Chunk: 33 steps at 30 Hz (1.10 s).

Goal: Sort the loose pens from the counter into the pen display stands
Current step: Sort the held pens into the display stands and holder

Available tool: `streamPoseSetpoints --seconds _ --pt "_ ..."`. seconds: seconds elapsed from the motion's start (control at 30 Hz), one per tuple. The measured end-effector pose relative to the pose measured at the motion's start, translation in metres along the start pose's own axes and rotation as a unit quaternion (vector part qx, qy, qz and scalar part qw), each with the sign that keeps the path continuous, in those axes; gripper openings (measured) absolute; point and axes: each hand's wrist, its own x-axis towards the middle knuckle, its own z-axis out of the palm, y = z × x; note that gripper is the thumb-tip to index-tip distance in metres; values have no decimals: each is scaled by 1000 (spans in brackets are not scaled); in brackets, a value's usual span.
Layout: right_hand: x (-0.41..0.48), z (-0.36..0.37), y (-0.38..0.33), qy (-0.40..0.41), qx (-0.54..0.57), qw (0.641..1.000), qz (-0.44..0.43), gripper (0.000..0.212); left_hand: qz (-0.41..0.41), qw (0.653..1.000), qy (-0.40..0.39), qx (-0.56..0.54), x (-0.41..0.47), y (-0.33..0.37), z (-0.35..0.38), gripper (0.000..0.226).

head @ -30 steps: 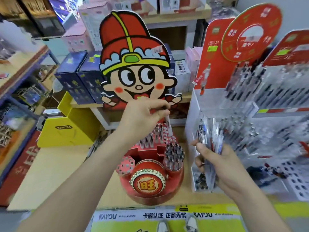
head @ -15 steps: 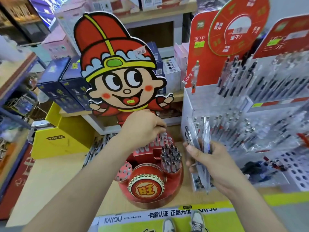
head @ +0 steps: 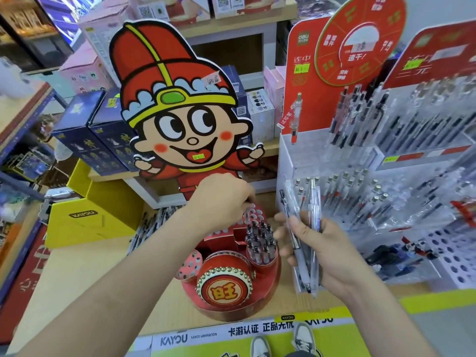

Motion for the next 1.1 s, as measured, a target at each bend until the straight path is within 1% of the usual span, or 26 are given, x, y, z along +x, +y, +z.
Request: streamPoseSetpoints --seconds 0.13,0.23,0.3,0.33,0.37,0.4,0.43,0.47,0.5,0.57,0.6,0.73,0.77,0.83,0.93,0.97,1.0,1.03,1.1 --pt "-2 2 0 -21 31 999 15 35 9 999 34 38 2 1 4 23" --pt "-3 5 0 -24 62 998 21 36 18 999 0 32 3 0 7 26" --pt "-4 6 0 -31 72 997 23 36 19 1000 -8 -11 -3 -2 3 28" --pt "-5 6 0 -36 76 996 24 37 11 998 16 -55 -6 -2 -1 28" --pt "-5 6 0 -42 78 996 25 38 -11 990 54 -126 -12 -1 -7 27" --pt "-5 6 0 -48 77 996 26 38 -41 972 85 -213 -17 1 -13 25" --pt "-5 7 -1 -56 74 995 27 37 -66 946 98 -303 -22 4 -21 23" --pt "-5 9 -2 -67 70 995 27 35 -74 921 88 -372 -27 7 -27 21" --pt "-5 12 -3 -80 65 994 25 33 -69 903 64 -419 -32 10 -33 20" --pt "-3 19 -5 -105 54 993 18 29 -61 867 22 -493 -39 13 -40 19" --pt "-2 23 -6 -117 48 992 15 28 -70 847 20 -526 -43 13 -42 19" --pt "2 42 -10 -168 18 986 12 27 -115 769 51 -627 -58 5 -44 17" --pt "3 46 -10 -171 7 985 14 26 -123 755 59 -641 -63 3 -44 16" --pt "6 54 -11 -146 -23 989 12 26 -148 736 116 -650 -72 -5 -46 13" --pt "12 59 -6 -78 -46 996 4 26 -178 677 268 -662 -88 -26 -53 16" --pt "13 59 -4 -60 -50 997 -2 23 -182 666 317 -650 -94 -34 -55 14" --pt "15 58 -2 -46 -53 997 -10 21 -185 666 358 -627 -102 -42 -57 11" --pt "17 57 0 -36 -59 997 -17 21 -193 675 392 -594 -109 -49 -57 11" --pt "19 57 3 -22 -85 996 -31 23 -216 695 443 -524 -121 -64 -51 16"
